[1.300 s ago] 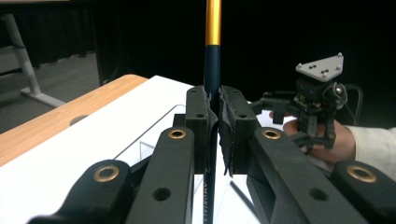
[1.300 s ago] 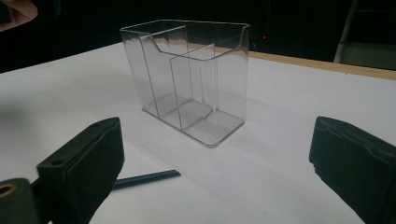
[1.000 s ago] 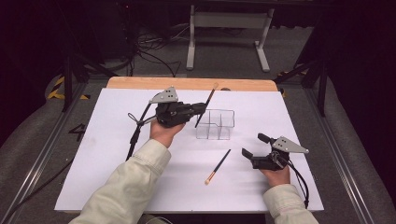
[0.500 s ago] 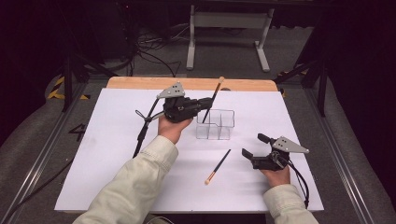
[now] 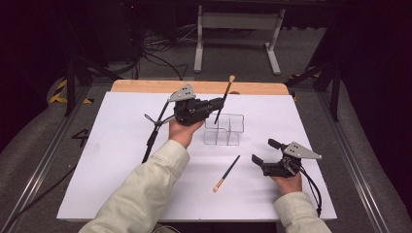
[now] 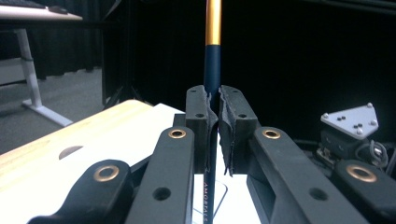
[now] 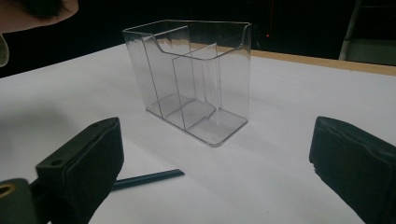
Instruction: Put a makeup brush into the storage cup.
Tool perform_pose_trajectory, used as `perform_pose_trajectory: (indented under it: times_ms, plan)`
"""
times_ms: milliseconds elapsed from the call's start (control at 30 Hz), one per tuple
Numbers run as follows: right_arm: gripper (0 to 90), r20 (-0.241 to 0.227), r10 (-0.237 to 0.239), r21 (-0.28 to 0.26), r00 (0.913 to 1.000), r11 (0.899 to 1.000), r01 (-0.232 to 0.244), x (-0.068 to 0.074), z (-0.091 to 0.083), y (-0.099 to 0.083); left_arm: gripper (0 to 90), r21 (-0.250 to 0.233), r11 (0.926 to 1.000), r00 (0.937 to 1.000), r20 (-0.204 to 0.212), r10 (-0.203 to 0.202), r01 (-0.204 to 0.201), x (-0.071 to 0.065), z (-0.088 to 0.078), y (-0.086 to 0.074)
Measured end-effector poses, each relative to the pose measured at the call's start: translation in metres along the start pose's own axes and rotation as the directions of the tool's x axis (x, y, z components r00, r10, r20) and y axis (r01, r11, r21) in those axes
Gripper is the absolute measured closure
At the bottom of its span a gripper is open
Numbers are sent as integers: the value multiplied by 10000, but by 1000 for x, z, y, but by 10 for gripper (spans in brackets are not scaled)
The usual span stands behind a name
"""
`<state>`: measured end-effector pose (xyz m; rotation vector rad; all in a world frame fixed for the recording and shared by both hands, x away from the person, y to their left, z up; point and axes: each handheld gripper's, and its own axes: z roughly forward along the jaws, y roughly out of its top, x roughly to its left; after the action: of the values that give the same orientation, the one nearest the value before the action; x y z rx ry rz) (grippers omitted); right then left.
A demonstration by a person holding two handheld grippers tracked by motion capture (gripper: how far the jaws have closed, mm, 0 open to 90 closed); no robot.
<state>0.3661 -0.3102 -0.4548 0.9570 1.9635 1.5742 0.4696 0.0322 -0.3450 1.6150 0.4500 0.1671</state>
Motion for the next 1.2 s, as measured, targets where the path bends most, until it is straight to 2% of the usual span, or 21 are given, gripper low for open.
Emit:
perform_pose_trajectory:
  times_ms: [133, 433, 867, 1000, 1200]
  plan:
    - [36, -3, 10, -51, 10000, 10000, -10, -1, 0, 0, 826, -107, 9990, 9989, -142, 440, -442, -2, 5, 0]
    - [35, -36, 73, -34, 10000, 10000, -73, -1, -1, 0, 826, -133, 9966, 9965, -210, 805, -808, -2, 16, -8]
    - [34, -47, 43, -42, 10000, 10000, -43, -1, -1, 0, 825, -131, 9953, 9947, -396, 949, -955, 0, 27, -22]
    - [34, -62, 43, -53, 10000, 10000, -43, -1, -1, 0, 825, -158, 9925, 9914, -525, 1200, -1209, 0, 30, -25]
    - [34, -74, 33, -53, 10000, 10000, -34, -1, -1, 0, 825, -104, 9936, 9925, -501, 1116, -1123, 1, 32, -29]
